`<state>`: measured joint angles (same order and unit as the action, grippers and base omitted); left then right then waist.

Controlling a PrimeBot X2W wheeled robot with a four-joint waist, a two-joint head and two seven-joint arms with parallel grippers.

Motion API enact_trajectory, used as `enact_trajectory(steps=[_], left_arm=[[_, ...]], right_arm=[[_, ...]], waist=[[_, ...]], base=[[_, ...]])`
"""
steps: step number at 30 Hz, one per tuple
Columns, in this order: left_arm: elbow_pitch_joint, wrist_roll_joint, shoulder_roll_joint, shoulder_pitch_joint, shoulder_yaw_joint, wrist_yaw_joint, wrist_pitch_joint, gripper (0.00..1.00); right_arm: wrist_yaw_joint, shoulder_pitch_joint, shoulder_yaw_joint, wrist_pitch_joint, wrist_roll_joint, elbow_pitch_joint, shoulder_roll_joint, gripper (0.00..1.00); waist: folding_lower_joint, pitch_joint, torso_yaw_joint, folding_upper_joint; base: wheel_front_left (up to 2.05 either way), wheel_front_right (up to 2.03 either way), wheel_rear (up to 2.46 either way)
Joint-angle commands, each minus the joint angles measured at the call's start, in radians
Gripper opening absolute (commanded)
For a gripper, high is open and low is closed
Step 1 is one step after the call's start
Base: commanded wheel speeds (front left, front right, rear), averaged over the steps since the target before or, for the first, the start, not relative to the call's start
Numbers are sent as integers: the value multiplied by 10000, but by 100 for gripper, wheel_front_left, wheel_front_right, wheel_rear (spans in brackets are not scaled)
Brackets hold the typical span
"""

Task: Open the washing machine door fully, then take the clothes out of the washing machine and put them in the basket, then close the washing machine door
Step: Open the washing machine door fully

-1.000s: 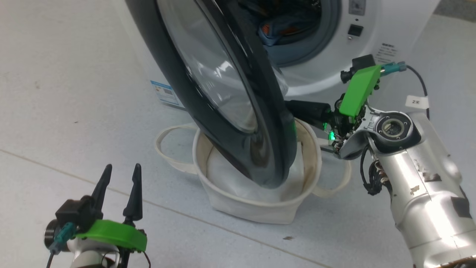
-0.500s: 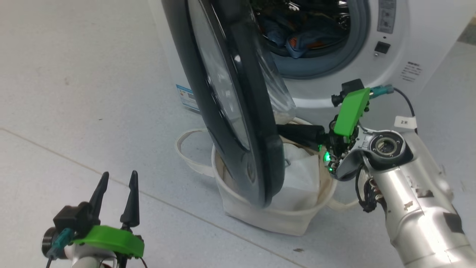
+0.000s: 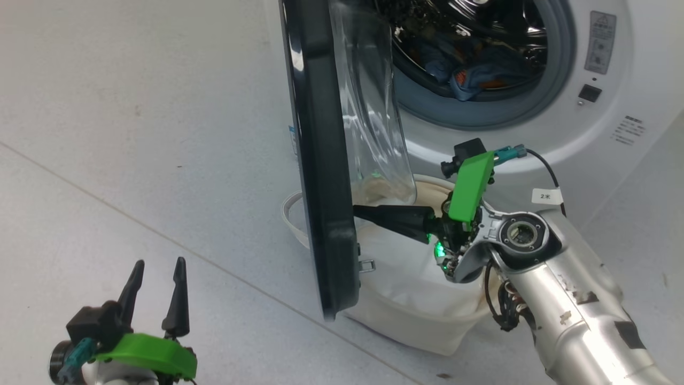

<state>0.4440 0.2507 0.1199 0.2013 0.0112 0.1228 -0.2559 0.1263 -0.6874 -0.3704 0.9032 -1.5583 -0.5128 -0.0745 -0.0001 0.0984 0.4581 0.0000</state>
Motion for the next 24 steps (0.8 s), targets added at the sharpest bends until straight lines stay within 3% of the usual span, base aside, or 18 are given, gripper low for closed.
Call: enact_trajectory(steps=[1,12,24], left_arm=[[-246,1,289,172,380,-68,-59,100],[-164,-19,317,228,349,-63,-59,100],[-177,2,463,134,387,-104,-59,100]], right_arm=[[44,-157,-265,-192,-235,420,241,0],[44,-283,-1088,-876,-1022,279,242,0],[44,-512,-1800,-1499,-1634,118,163,0]], waist=[[1,-46,123,0],[1,-220,639,0],[1,-461,645,0]], base=[[0,0,0],[0,0,0],[0,0,0]])
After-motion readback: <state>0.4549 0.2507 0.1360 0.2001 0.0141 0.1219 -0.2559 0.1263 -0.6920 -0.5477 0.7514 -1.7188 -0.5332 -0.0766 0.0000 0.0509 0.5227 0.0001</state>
